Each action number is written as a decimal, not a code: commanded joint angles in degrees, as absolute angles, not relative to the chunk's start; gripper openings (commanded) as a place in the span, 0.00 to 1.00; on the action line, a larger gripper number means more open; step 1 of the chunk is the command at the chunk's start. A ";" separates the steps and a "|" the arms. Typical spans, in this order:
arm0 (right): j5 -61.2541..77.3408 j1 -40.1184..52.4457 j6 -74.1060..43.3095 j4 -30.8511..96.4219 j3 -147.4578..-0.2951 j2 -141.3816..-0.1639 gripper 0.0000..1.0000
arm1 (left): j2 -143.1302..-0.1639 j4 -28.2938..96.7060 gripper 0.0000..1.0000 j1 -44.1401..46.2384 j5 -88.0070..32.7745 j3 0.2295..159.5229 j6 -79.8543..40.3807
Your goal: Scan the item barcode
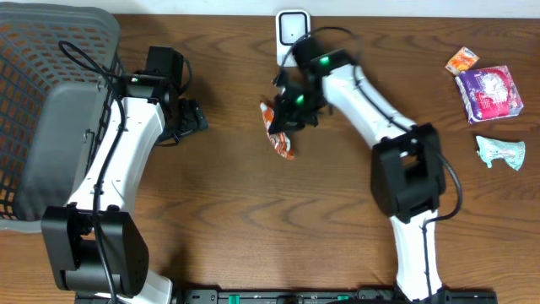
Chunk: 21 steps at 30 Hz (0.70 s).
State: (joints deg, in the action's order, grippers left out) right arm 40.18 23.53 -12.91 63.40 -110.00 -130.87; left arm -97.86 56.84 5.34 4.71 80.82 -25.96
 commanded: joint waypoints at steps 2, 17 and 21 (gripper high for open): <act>60.97 19.77 -7.62 57.89 -102.41 -131.11 0.01 | -98.10 57.17 0.98 5.26 5.63 80.18 -26.89; 31.16 6.04 -14.94 59.02 -93.60 -130.04 0.20 | -98.10 57.17 0.98 5.26 5.63 80.18 -26.89; 17.72 6.33 -11.22 72.99 -106.85 -128.84 0.52 | -98.10 57.17 0.98 5.26 5.63 80.18 -26.89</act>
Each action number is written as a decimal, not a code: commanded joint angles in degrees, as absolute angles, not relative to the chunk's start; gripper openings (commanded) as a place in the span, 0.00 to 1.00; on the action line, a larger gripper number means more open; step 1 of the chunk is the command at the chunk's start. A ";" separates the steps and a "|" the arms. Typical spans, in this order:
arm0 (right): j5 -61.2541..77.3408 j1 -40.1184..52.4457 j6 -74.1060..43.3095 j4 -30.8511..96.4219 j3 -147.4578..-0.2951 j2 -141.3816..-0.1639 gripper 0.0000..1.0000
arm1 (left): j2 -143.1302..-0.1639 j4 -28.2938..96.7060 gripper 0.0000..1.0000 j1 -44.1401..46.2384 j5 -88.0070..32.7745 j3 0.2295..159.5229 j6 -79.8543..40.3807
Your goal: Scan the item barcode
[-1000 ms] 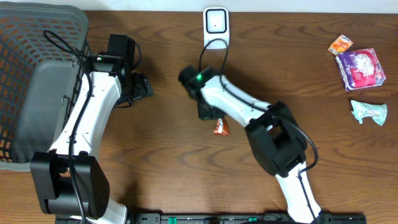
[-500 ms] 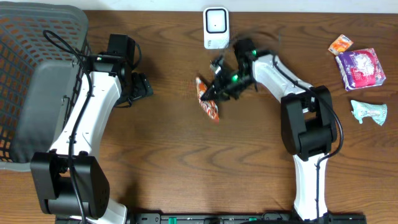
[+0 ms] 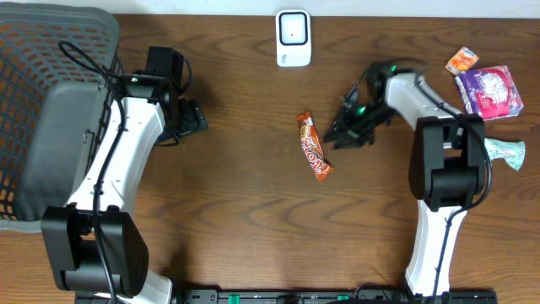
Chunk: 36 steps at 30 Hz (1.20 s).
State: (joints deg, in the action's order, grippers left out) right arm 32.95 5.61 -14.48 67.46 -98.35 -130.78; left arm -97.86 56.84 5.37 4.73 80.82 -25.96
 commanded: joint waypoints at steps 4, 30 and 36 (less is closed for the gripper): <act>15.68 8.75 -7.44 83.13 -117.47 -128.79 0.57 | -98.10 57.17 0.98 5.26 5.63 80.18 -26.89; -20.84 36.27 -14.90 78.98 -119.00 -129.05 0.99 | -98.10 57.17 0.98 5.26 5.63 80.18 -26.89; -23.70 37.60 -16.71 77.54 -115.74 -129.47 0.99 | -98.10 57.17 0.98 5.26 5.61 80.18 -26.89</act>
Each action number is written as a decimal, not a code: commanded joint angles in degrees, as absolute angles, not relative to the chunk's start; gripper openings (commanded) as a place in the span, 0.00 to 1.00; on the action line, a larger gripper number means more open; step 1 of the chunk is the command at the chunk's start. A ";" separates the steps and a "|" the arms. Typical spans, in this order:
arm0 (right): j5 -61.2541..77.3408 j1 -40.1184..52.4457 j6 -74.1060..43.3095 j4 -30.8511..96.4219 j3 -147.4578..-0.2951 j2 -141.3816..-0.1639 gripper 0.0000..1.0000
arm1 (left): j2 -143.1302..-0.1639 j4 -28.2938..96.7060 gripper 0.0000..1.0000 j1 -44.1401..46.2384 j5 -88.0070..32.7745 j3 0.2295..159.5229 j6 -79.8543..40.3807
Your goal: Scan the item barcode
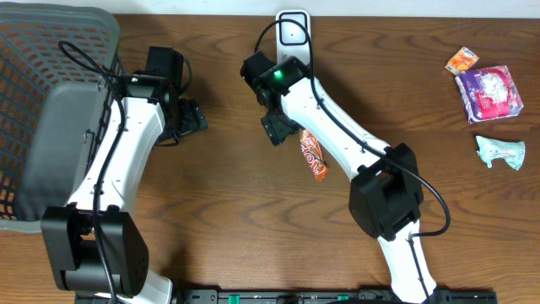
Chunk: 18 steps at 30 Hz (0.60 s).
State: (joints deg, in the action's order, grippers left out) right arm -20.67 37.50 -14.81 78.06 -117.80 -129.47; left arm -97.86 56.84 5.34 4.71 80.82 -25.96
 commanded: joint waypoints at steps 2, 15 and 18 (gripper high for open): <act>-23.57 37.58 -16.71 76.62 -113.43 -129.49 0.99 | -98.10 57.17 0.98 5.26 5.63 80.18 -26.89; -11.35 34.74 -12.88 66.13 -98.56 -129.49 0.96 | -98.10 57.17 0.98 5.26 5.63 80.18 -26.89; -1.54 30.00 -7.01 64.45 -97.67 -129.49 0.95 | -98.10 57.17 0.98 5.26 5.63 80.18 -26.89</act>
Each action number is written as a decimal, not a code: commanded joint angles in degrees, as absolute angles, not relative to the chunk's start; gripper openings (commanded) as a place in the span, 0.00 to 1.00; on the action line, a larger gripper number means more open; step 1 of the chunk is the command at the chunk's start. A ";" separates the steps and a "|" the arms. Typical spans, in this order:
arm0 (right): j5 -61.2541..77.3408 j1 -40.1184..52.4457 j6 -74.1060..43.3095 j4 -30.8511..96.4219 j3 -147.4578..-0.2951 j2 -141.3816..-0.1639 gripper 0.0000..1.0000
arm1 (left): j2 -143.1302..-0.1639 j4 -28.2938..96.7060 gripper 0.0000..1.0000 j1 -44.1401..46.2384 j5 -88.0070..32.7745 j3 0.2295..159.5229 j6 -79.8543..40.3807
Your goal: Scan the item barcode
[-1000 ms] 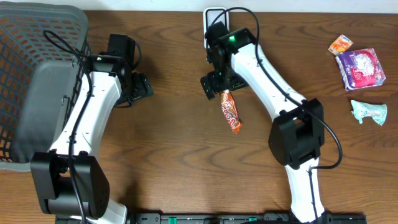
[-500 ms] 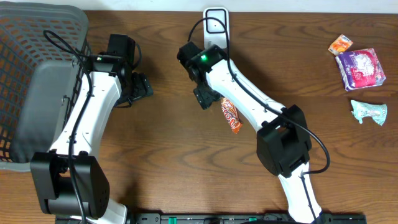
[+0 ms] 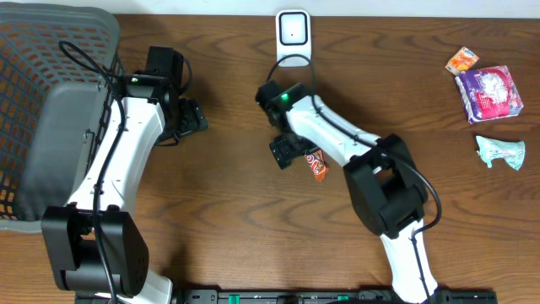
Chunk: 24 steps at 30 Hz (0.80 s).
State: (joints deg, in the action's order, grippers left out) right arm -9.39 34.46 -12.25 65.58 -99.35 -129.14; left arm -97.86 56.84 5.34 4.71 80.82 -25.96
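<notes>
An orange candy bar lies on the wooden table near the middle, its upper part hidden under my right arm. My right gripper is low over the table just left of the bar, touching or nearly touching it. Whether its jaws are open cannot be made out. The white barcode scanner stands at the table's far edge, well beyond the bar. My left gripper hovers at the left, far from the bar, and its jaws are unclear from above.
A grey mesh basket fills the far left. At the far right lie a small orange packet, a purple packet and a pale green wrapper. The table is dark wood.
My right gripper has moved from up left of the bar down toward the near side, and now sits right beside the bar's left end. The bar looks about where it was. The left arm is unchanged.
First my right gripper held the candy bar just below the scanner. Then the bar lay flat mid-table with the gripper away to its right. Then the gripper was up left of the bar, and now it is low against the bar's left side.
</notes>
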 commanded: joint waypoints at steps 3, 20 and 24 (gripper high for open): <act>6.96 26.70 -1.89 64.01 -97.58 -129.49 0.89 | -98.10 57.17 0.98 5.26 5.63 80.18 -26.89; 28.95 21.28 -1.17 68.38 -109.23 -128.62 0.01 | -98.10 57.17 0.98 5.26 5.63 80.18 -26.89; 36.27 19.92 0.21 67.37 -108.44 -128.75 0.01 | -98.10 57.17 0.98 5.26 5.63 80.18 -26.89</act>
State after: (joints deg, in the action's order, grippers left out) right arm 27.11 21.02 -1.63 67.51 -108.60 -128.55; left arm -97.86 56.84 5.34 4.71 80.79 -25.96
